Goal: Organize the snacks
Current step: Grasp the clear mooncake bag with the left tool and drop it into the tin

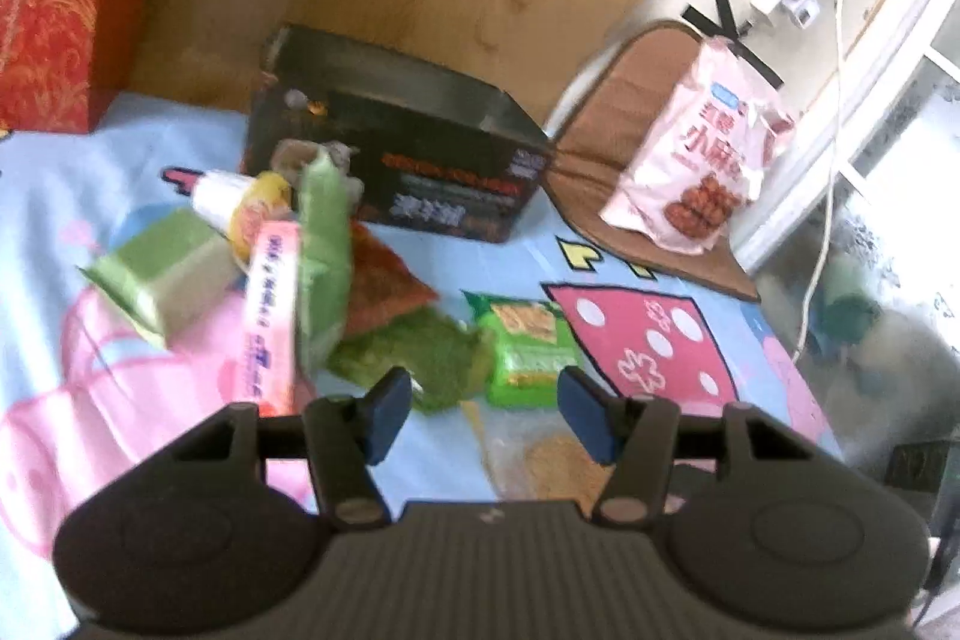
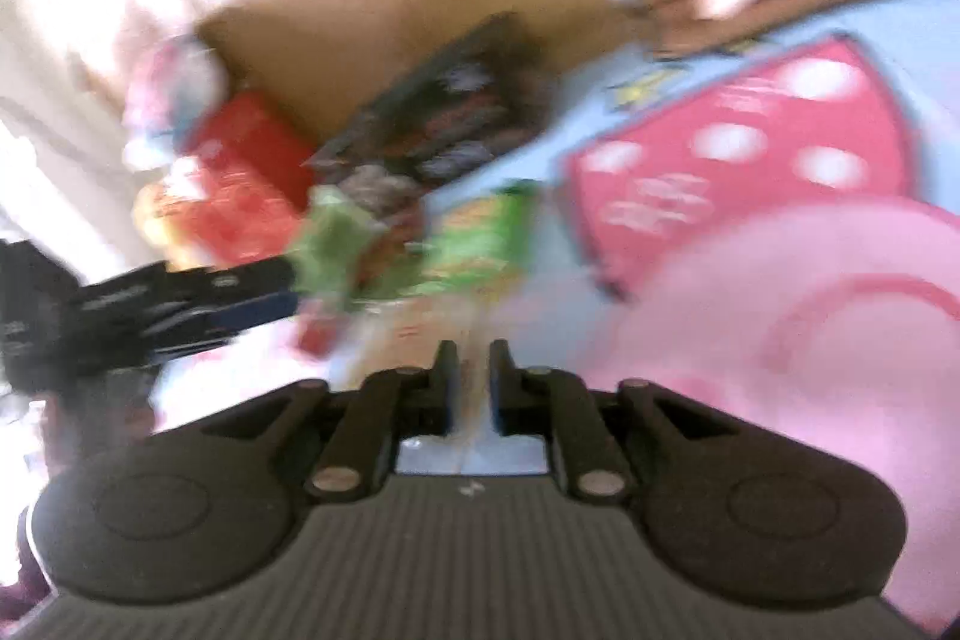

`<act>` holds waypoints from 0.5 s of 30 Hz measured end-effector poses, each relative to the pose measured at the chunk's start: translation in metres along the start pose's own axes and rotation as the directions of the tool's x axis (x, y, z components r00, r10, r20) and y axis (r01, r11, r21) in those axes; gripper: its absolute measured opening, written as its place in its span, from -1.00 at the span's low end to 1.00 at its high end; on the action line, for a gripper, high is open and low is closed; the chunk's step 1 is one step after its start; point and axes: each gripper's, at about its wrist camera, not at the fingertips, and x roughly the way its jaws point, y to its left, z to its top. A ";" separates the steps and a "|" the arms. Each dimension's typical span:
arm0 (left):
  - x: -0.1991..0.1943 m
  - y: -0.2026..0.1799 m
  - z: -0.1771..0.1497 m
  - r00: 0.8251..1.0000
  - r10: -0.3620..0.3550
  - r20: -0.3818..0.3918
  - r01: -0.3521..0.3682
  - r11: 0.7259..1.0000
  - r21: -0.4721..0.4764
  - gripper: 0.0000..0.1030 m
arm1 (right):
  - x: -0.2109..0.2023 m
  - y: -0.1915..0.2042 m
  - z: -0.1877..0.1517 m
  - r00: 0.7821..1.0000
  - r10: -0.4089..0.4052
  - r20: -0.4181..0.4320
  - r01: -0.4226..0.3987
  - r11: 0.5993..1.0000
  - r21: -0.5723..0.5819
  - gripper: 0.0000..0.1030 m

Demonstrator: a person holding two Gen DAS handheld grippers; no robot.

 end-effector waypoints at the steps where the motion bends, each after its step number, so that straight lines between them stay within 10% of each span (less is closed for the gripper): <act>1: 0.001 -0.005 -0.001 1.000 -0.005 -0.010 0.005 1.000 0.008 0.08 | -0.006 -0.002 -0.001 0.999 -0.030 0.019 0.030 1.000 -0.008 -0.25; 6: 0.007 -0.012 -0.016 0.998 -0.024 -0.063 0.026 0.999 0.043 0.13 | -0.019 0.028 -0.011 0.999 -0.003 0.048 0.014 0.973 -0.229 0.44; 10: 0.018 -0.012 -0.030 0.992 -0.021 -0.123 0.024 0.999 0.028 0.13 | 0.001 0.051 -0.027 0.998 -0.054 0.014 0.054 0.876 -0.480 0.56; 14: 0.026 -0.018 -0.040 0.990 -0.041 -0.131 0.050 0.997 0.065 -0.21 | 0.035 0.063 -0.041 0.995 -0.093 0.020 0.085 0.770 -0.632 0.46; 15: 0.025 -0.018 -0.038 0.991 -0.049 -0.126 0.056 0.997 0.053 -0.31 | 0.036 0.066 -0.040 0.998 -0.057 -0.004 0.041 0.769 -0.638 0.07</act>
